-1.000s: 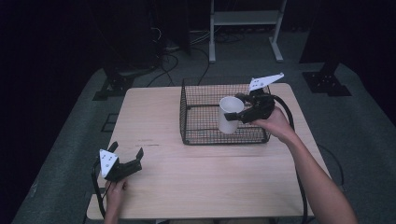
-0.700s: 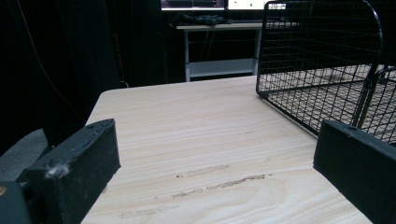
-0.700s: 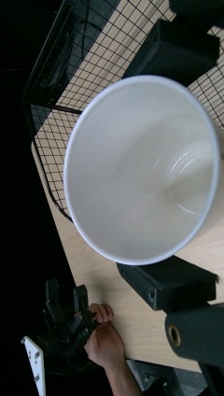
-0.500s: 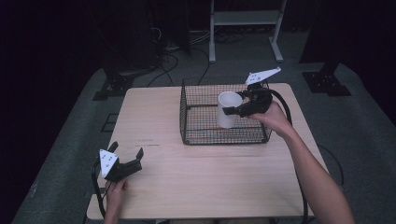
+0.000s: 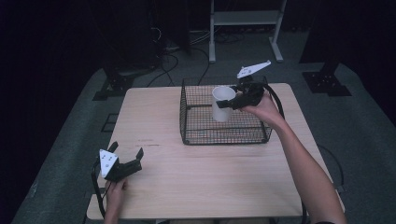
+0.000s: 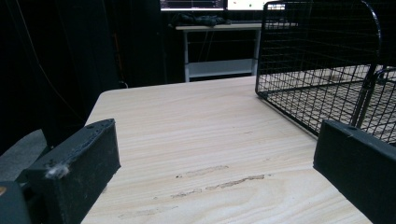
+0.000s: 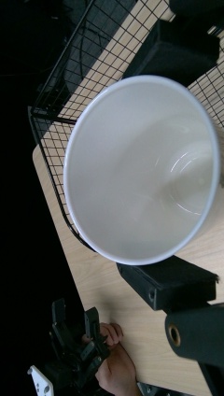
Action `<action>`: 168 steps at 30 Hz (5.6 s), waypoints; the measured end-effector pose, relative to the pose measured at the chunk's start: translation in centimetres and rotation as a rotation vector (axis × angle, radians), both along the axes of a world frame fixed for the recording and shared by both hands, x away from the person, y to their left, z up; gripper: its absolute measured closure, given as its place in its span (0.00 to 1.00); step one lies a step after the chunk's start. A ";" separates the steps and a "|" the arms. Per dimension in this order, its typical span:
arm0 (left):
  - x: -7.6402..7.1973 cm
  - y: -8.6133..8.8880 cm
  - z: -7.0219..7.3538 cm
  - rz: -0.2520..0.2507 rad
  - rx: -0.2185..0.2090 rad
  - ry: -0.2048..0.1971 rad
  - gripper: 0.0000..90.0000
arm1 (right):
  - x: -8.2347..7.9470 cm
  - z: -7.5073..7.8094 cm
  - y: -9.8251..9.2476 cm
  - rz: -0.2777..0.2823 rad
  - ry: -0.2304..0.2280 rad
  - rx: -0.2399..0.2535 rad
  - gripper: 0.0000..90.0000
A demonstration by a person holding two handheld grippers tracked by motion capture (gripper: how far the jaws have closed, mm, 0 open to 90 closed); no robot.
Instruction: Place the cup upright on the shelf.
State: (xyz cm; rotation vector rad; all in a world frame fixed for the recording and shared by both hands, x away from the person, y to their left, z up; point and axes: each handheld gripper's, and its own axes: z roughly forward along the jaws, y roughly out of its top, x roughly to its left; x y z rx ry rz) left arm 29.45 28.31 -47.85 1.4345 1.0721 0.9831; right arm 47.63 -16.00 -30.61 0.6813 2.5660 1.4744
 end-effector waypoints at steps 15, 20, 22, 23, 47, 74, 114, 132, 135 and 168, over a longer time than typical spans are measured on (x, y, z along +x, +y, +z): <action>0.0 0.0 0.0 -0.001 -0.003 0.000 0.00 | 2.1 -0.4 1.5 0.001 0.009 0.010 0.22; 0.0 0.0 0.0 -0.002 -0.005 -0.001 0.00 | 2.6 -0.9 2.4 0.021 0.012 0.001 0.22; 0.0 0.0 0.0 -0.003 -0.006 -0.001 0.00 | 3.1 -1.5 2.7 0.035 0.028 0.020 0.22; 0.0 0.1 0.0 -0.003 -0.006 -0.001 0.00 | 3.1 -1.5 2.7 0.035 0.028 0.020 0.22; 0.0 0.0 0.0 -0.006 -0.001 -0.003 0.00 | 5.5 -5.4 3.2 0.008 0.090 -0.029 0.21; 0.0 0.0 0.0 -0.005 -0.003 -0.001 0.00 | 6.5 -8.5 3.7 -0.017 0.141 -0.114 0.21; 0.0 0.0 0.0 -0.005 -0.001 -0.002 0.00 | 5.6 -9.0 4.9 0.005 0.122 -0.203 0.19; 0.0 0.0 0.0 -0.003 -0.002 -0.001 0.00 | 5.2 -7.1 4.1 -0.024 0.072 -0.112 0.15; 0.0 0.0 0.0 -0.003 -0.002 -0.002 0.00 | 5.1 -6.8 3.7 -0.026 0.077 -0.094 0.15; 0.0 -0.1 0.0 -0.006 0.011 -0.003 0.00 | 1.6 -4.2 0.3 -0.066 0.067 -0.015 0.15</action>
